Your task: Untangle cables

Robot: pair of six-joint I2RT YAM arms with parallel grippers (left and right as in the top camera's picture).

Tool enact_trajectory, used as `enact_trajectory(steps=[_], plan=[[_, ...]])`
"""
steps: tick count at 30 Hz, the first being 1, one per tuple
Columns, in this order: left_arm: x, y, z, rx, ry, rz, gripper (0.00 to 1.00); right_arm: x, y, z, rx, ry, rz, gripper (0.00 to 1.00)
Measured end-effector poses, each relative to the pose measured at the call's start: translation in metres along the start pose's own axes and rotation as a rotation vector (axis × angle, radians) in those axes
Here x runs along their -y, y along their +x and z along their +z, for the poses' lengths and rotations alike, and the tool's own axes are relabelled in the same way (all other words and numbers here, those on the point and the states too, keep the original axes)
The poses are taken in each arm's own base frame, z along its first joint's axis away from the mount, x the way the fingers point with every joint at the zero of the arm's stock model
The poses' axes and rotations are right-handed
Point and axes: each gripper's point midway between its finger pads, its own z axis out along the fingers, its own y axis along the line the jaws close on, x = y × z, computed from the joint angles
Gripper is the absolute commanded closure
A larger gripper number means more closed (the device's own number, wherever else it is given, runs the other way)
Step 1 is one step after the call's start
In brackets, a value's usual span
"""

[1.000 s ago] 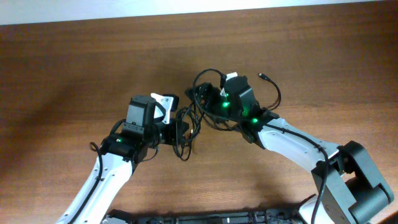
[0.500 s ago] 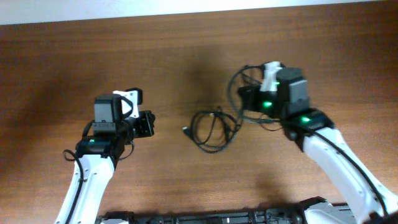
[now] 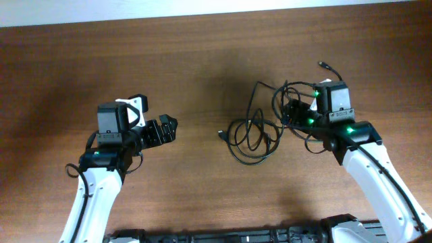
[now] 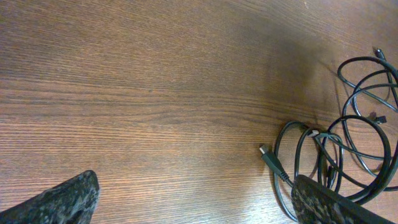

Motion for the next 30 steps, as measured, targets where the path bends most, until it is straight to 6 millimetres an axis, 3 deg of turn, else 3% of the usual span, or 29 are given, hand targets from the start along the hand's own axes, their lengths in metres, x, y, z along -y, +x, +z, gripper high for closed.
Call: enact_trajectory(steps=[1, 2, 3, 4, 6, 8, 9, 10, 12, 15, 20, 22, 24, 27, 30], plan=[[0.0, 0.0, 0.0, 0.0, 0.0, -0.007, 0.01, -0.001, 0.005, 0.001, -0.025, -0.01, 0.002, 0.26], [0.0, 0.0, 0.0, 0.0, 0.0, -0.024, 0.01, -0.003, 0.012, 0.007, -0.066, -0.016, 0.001, 0.35], [0.0, 0.0, 0.0, -0.001, 0.0, -0.036, 0.01, -0.005, 0.023, 0.019, -0.125, -0.021, -0.005, 0.77], [0.0, 0.0, 0.0, 0.0, 0.0, -0.043, 0.01, -0.009, 0.038, 0.034, -0.19, -0.018, -0.026, 0.96], [0.003, 0.001, 0.0, -0.004, 0.016, -0.049, 0.01, -0.024, 0.049, 0.055, -0.238, -0.061, -0.058, 0.96], [0.01, 0.002, 0.0, -0.016, 0.059, -0.054, 0.01, -0.071, 0.036, 0.064, -0.188, -0.271, -0.096, 0.96], [0.015, 0.003, 0.0, -0.02, 0.078, -0.051, 0.01, -0.116, 0.014, 0.05, -0.116, -0.469, -0.115, 0.96], [0.02, 0.002, 0.0, -0.018, 0.098, -0.057, 0.01, -0.136, 0.002, 0.04, -0.081, -0.55, -0.125, 0.96], [0.037, -0.005, 0.0, 0.006, 0.159, -0.076, 0.01, -0.21, -0.018, -0.011, -0.04, -0.768, -0.207, 0.96], [0.075, -0.021, -0.004, 0.058, 0.309, -0.069, 0.01, -0.267, -0.023, -0.065, -0.013, -0.897, -0.323, 0.96], [0.137, -0.03, -0.012, 0.105, 0.495, -0.033, 0.01, -0.297, -0.023, -0.109, -0.002, -0.959, -0.429, 0.96], [0.145, -0.014, 0.012, 0.072, 0.439, -0.018, 0.01, -0.312, -0.021, -0.133, -0.002, -1.031, -0.472, 0.96], [0.145, -0.003, 0.044, 0.076, 0.342, -0.003, 0.01, -0.32, -0.031, -0.152, 0.045, -1.065, -0.506, 0.96], [0.152, 0.026, 0.105, 0.044, 0.288, 0.045, 0.01, -0.319, -0.078, -0.189, 0.205, -1.084, -0.527, 0.96], [0.144, 0.062, 0.144, -0.042, 0.248, 0.062, 0.0, -0.306, -0.133, -0.228, 0.386, -1.074, -0.524, 0.96]])
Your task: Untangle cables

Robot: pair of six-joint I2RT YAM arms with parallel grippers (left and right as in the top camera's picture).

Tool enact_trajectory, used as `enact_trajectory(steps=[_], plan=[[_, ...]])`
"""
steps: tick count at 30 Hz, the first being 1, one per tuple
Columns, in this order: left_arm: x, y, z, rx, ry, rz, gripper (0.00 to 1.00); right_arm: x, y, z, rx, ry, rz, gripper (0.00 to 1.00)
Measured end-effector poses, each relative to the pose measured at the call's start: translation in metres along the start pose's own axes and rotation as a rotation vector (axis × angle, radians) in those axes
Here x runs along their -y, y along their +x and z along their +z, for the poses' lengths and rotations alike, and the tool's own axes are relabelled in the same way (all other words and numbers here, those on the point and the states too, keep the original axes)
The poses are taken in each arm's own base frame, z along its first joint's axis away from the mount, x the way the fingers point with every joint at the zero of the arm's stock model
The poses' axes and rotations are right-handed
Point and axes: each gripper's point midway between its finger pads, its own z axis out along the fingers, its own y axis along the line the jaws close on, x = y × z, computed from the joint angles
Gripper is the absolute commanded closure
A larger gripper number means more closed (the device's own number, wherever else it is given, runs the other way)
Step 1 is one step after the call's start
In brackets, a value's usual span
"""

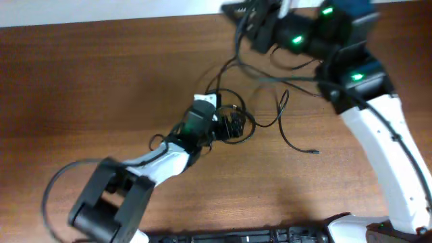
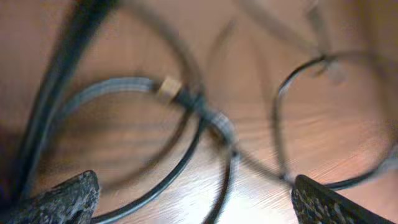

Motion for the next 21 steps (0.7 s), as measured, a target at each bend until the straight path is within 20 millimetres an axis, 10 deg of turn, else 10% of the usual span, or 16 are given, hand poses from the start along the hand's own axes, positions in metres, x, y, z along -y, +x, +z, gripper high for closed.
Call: enact_trajectory(steps=[5, 7, 8, 10, 12, 16, 21], plan=[[-0.009, 0.012, 0.008, -0.035, -0.022, -0.01, 0.2, 0.023, -0.107, -0.082, 0.247, 0.167, -0.168, 0.96], [-0.014, 0.015, 0.008, -0.052, -0.038, -0.02, 0.54, 0.044, -0.122, -0.109, 0.286, 0.248, -0.178, 0.96], [-0.02, 0.015, 0.007, -0.057, -0.058, -0.032, 0.75, 0.064, -0.128, -0.131, 0.305, 0.326, -0.162, 0.96], [-0.039, 0.014, 0.004, -0.07, -0.105, -0.079, 0.82, 0.124, -0.135, -0.199, 0.357, 0.602, -0.101, 0.96], [-0.054, 0.011, 0.001, -0.068, -0.139, -0.145, 0.67, 0.167, -0.126, -0.261, 0.375, 0.869, -0.047, 0.96], [-0.055, 0.008, 0.001, -0.064, -0.132, -0.179, 0.81, 0.24, -0.106, -0.407, 0.361, 1.454, -0.059, 0.96], [-0.056, 0.01, 0.001, -0.071, -0.139, -0.186, 0.75, 0.334, 0.017, -0.507, -0.101, 1.751, 0.184, 0.96]])
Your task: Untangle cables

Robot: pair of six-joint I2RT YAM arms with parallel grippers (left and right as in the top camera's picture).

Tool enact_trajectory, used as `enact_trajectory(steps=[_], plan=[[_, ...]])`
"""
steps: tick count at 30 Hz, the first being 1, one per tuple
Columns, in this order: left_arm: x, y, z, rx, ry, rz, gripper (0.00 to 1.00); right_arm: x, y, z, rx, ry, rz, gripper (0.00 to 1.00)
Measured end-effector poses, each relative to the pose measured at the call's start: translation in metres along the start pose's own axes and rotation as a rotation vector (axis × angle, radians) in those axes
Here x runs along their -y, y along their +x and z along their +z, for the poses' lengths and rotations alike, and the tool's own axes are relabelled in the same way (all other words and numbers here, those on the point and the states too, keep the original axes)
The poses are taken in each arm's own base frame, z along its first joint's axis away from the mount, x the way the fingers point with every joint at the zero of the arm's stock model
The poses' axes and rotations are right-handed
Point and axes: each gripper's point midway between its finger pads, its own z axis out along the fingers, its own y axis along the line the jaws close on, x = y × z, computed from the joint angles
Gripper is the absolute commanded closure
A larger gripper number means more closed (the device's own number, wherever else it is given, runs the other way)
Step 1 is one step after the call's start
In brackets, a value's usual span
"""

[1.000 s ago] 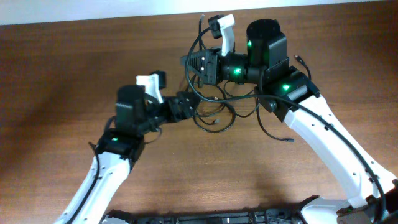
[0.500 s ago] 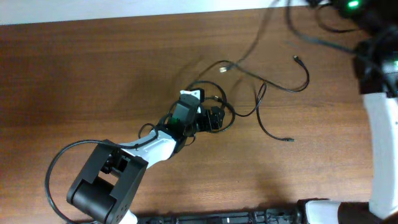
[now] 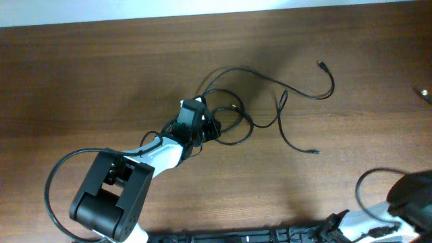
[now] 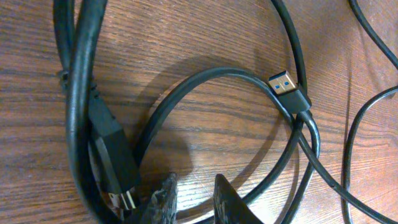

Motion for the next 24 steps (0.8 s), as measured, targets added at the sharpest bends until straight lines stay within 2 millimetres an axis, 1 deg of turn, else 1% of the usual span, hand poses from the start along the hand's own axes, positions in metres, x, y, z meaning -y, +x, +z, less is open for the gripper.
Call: enact_trajectory(steps=[1, 2, 3, 4, 5, 6, 7, 8, 9, 10, 11, 12, 17, 20, 21, 22, 23, 24], plan=[[0.0, 0.0, 0.0, 0.0, 0.0, 0.0, 0.69, 0.007, 0.021, 0.017, -0.082, 0.014, 0.003, 0.96], [0.001, 0.0, 0.0, 0.001, 0.004, 0.0, 0.49, 0.01, 0.04, 0.029, -0.153, 0.019, 0.002, 0.96], [0.002, -0.001, 0.0, 0.004, 0.008, -0.002, 0.23, 0.014, 0.066, 0.043, -0.252, 0.028, 0.002, 0.96], [0.007, -0.004, -0.001, 0.01, 0.023, 0.002, 0.01, 0.017, 0.084, 0.052, -0.32, 0.049, -0.005, 0.96], [0.009, -0.004, -0.001, 0.008, 0.033, 0.003, 0.01, 0.022, 0.092, 0.058, -0.349, 0.078, -0.011, 0.96], [0.017, -0.009, -0.004, 0.02, 0.053, 0.011, 0.01, 0.028, 0.103, 0.065, -0.385, 0.11, -0.017, 0.96], [0.021, -0.012, -0.006, 0.027, 0.059, 0.014, 0.01, 0.035, 0.123, 0.074, -0.445, 0.14, -0.023, 0.95], [0.021, -0.013, -0.006, 0.028, 0.06, 0.014, 0.01, 0.038, 0.137, 0.082, -0.484, 0.153, -0.024, 0.87], [0.021, -0.013, -0.006, 0.028, 0.06, 0.013, 0.01, 0.047, 0.17, 0.096, -0.572, 0.174, -0.019, 0.57], [0.021, -0.013, -0.006, 0.028, 0.06, 0.014, 0.01, 0.05, 0.18, 0.101, -0.596, 0.181, -0.016, 0.33], [0.021, -0.013, -0.006, 0.028, 0.06, 0.014, 0.01, 0.054, 0.193, 0.105, -0.625, 0.191, -0.006, 0.14], [0.021, -0.013, -0.006, 0.028, 0.06, 0.014, 0.01, 0.059, 0.2, 0.107, -0.632, 0.205, 0.016, 0.0], [0.021, -0.013, -0.006, 0.029, 0.06, 0.014, 0.01, 0.061, 0.198, 0.11, -0.615, 0.221, 0.041, 0.01], [0.021, -0.013, -0.006, 0.029, 0.061, 0.014, 0.01, 0.052, 0.194, 0.11, -0.607, 0.212, 0.028, 0.01], [0.021, -0.013, -0.006, 0.029, 0.061, 0.014, 0.01, 0.043, 0.178, 0.107, -0.573, 0.201, 0.012, 0.02], [0.021, -0.013, -0.006, 0.029, 0.06, 0.014, 0.01, 0.038, 0.161, 0.105, -0.529, 0.197, 0.006, 0.01], [0.021, -0.013, -0.006, 0.029, 0.061, 0.014, 0.01, 0.031, 0.137, 0.097, -0.47, 0.19, -0.002, 0.01], [0.021, -0.013, -0.006, 0.029, 0.06, 0.014, 0.01, 0.021, 0.098, 0.081, -0.369, 0.178, -0.01, 0.01]])
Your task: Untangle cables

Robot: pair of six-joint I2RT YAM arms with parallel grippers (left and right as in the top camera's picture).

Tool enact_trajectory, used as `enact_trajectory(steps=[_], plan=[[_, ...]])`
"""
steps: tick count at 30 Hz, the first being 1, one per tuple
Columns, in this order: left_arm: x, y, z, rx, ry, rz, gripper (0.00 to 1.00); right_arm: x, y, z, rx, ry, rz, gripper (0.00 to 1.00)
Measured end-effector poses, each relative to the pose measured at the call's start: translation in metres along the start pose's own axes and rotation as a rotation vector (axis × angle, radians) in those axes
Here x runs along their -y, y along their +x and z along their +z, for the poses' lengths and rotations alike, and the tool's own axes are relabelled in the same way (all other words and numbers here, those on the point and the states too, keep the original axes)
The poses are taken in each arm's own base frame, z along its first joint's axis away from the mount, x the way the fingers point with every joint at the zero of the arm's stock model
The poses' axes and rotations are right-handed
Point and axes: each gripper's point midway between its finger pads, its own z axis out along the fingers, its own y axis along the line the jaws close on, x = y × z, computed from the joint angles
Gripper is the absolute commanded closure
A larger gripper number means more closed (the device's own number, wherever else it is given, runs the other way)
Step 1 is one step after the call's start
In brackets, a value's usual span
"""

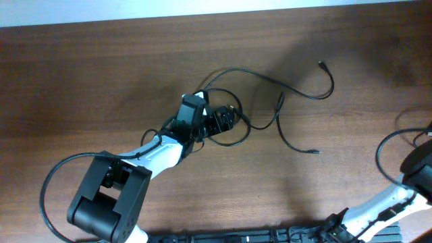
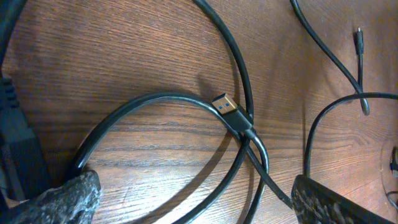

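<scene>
A tangle of thick black cable loops (image 1: 233, 131) lies mid-table. Thin black cables spread to its right: one (image 1: 297, 91) arcs to a small plug (image 1: 321, 65), another (image 1: 290, 138) curves toward the front. My left gripper (image 1: 226, 120) sits low over the loops, open wide. In the left wrist view the left gripper (image 2: 199, 208) has its fingers (image 2: 62, 196) far apart with cable strands (image 2: 155, 99) running between them and untouched. A blue-tongued USB plug (image 2: 227, 107) lies just ahead of it. My right gripper is out of view.
Brown wooden table (image 1: 101, 67). A piece of the right arm with its grey cord (image 1: 412, 169) shows at the right edge. A white strip (image 1: 202, 8) borders the table's far edge. The left arm's base (image 1: 108, 202) stands at the front left.
My left gripper's fingers were almost together beside a thick plug and now stand wide apart, a little further right over the loops. The right arm has shifted up along the right edge.
My left gripper stood open at the table's left while the right one was at the tangle on the right. Then the right held cables high at the back with the left at the tangle mid-table. Later the cables lay spread out and the right arm was at the corner.
</scene>
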Motion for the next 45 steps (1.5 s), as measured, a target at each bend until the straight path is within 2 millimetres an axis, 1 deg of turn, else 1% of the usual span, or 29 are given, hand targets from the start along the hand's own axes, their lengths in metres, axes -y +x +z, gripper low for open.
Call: enact_trajectory(steps=[1, 2, 3, 4, 5, 6, 8, 10, 12, 14, 16, 18, 20, 21, 23, 24, 26, 27, 29, 30, 31, 34, 35, 36, 37, 39, 41, 43, 45], plan=[[0.0, 0.0, 0.0, 0.0, 0.0, 0.0, 0.01, -0.008, -0.02, -0.028, 0.076, -0.029, -0.003, 0.01], [0.0, 0.0, 0.0, 0.0, 0.001, 0.0, 0.01, -0.025, -0.04, -0.065, 0.171, -0.111, -0.011, 0.01], [0.0, 0.0, 0.0, 0.0, 0.0, 0.0, 0.01, -0.043, -0.05, -0.096, 0.238, -0.184, -0.029, 0.01], [0.0, 0.0, 0.0, 0.0, 0.0, 0.0, 0.01, -0.064, -0.055, -0.123, 0.284, -0.267, -0.055, 0.01], [0.0, 0.0, 0.0, 0.0, 0.0, 0.0, 0.01, -0.093, -0.05, -0.146, 0.3, -0.372, -0.1, 0.02], [0.0, 0.0, 0.0, 0.0, 0.0, 0.0, 0.01, -0.121, -0.037, -0.156, 0.266, -0.458, -0.144, 0.01], [0.0, 0.0, 0.0, 0.0, 0.001, 0.0, 0.01, -0.181, 0.01, -0.172, 0.123, -0.636, -0.251, 0.01], [0.0, 0.0, 0.0, 0.001, 0.0, 0.0, 0.01, -0.221, 0.055, -0.186, -0.012, -0.72, -0.323, 0.02], [0.0, 0.0, 0.0, 0.0, 0.0, 0.0, 0.01, -0.253, 0.095, -0.197, -0.11, -0.771, -0.408, 0.01], [0.0, 0.0, 0.0, 0.001, 0.0, 0.0, 0.01, -0.285, 0.152, -0.196, -0.247, -0.796, -0.51, 0.01], [0.0, 0.0, 0.0, 0.0, 0.0, 0.0, 0.01, -0.302, 0.208, -0.184, -0.38, -0.779, -0.579, 0.01], [0.0, 0.0, 0.0, 0.001, 0.0, 0.0, 0.01, -0.313, 0.243, -0.173, -0.441, -0.767, -0.609, 0.01], [0.0, 0.0, 0.0, 0.002, -0.001, 0.0, 0.01, -0.321, 0.303, -0.149, -0.538, -0.737, -0.655, 0.01], [0.0, 0.0, 0.0, 0.002, -0.002, 0.0, 0.01, -0.32, 0.315, -0.145, -0.56, -0.726, -0.663, 0.27], [0.0, -0.001, 0.0, 0.003, -0.003, 0.0, 0.01, -0.33, 0.336, -0.13, -0.54, -0.74, -0.669, 0.93], [0.0, -0.001, 0.0, 0.003, -0.003, 0.001, 0.01, -0.332, 0.347, -0.124, -0.55, -0.734, -0.65, 0.96], [0.0, -0.001, 0.0, 0.003, -0.002, 0.0, 0.07, -0.339, 0.344, -0.122, -0.532, -0.743, -0.611, 0.96], [-0.002, 0.0, 0.0, 0.003, -0.008, 0.001, 0.07, -0.341, 0.338, -0.125, -0.526, -0.754, -0.598, 0.96], [-0.003, 0.0, 0.0, 0.004, -0.013, 0.002, 0.05, -0.342, 0.311, -0.145, -0.528, -0.762, -0.573, 0.96], [-0.003, 0.0, 0.0, 0.004, -0.012, 0.002, 0.04, -0.341, 0.293, -0.162, -0.515, -0.772, -0.576, 0.96], [-0.002, 0.0, 0.0, 0.004, -0.009, 0.003, 0.04, -0.346, 0.262, -0.19, -0.444, -0.817, -0.585, 0.96], [-0.001, 0.0, 0.0, 0.002, -0.002, 0.003, 0.04, -0.332, 0.212, -0.269, -0.314, -0.892, -0.656, 0.96], [0.0, 0.001, 0.0, -0.005, 0.003, 0.004, 0.01, -0.328, 0.193, -0.298, -0.223, -0.934, -0.68, 0.96], [0.002, 0.002, 0.0, -0.008, 0.008, 0.005, 0.0, -0.325, 0.18, -0.318, -0.159, -0.96, -0.691, 0.96], [0.002, 0.002, 0.0, -0.006, 0.008, 0.006, 0.01, -0.318, 0.157, -0.349, -0.032, -0.992, -0.695, 0.96], [0.002, 0.001, 0.0, -0.005, 0.007, 0.005, 0.01, -0.307, 0.132, -0.381, 0.116, -1.003, -0.683, 0.96], [0.0, 0.0, 0.0, -0.007, 0.009, 0.0, 0.01, -0.301, 0.127, -0.386, 0.152, -0.989, -0.679, 0.96], [-0.007, -0.002, -0.005, -0.021, -0.001, -0.016, 0.01, -0.298, 0.122, -0.381, 0.166, -0.945, -0.673, 0.96], [-0.038, -0.017, -0.024, -0.009, -0.072, -0.096, 0.01, -0.287, 0.107, -0.366, 0.208, -0.829, -0.65, 0.96]])
